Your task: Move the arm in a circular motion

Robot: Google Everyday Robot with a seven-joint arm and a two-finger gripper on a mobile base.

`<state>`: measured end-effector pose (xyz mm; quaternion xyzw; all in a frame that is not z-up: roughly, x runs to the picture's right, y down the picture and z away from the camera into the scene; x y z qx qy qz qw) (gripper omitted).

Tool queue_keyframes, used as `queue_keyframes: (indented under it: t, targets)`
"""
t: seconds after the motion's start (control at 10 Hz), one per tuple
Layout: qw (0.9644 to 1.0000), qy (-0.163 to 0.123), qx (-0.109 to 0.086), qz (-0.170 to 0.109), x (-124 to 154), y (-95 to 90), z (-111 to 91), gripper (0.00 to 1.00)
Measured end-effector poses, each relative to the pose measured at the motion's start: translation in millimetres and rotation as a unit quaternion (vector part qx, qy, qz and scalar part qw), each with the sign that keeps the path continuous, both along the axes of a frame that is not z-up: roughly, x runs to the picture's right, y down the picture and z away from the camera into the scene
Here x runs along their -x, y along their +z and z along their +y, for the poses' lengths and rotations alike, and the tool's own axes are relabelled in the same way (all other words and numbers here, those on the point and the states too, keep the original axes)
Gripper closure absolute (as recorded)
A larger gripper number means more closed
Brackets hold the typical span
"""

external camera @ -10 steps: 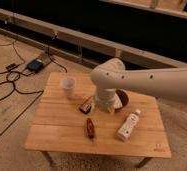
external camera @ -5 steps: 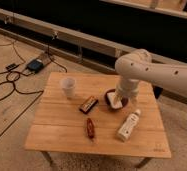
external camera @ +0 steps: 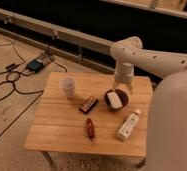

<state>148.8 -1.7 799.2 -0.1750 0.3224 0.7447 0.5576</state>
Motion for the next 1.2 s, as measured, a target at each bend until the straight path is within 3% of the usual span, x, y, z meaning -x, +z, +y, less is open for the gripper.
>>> queue_keyframes:
  t: [0.3,0.5,0.7,0.9,1.2]
  targets:
    - [0.9994,0.009,0.027,0.02,43.9,41.0,-16.3,0.35]
    - [0.998,0.015,0.053,0.03,87.4,67.4,-10.0,0.35]
    - [0.9969,0.015,0.073,0.028,127.0,82.2,4.6,0.35]
    - [0.9968,0.011,0.079,0.013,155.9,79.1,14.5,0.35]
    - [0.9981,-0.001,0.061,-0.009,170.3,52.0,17.7,0.35]
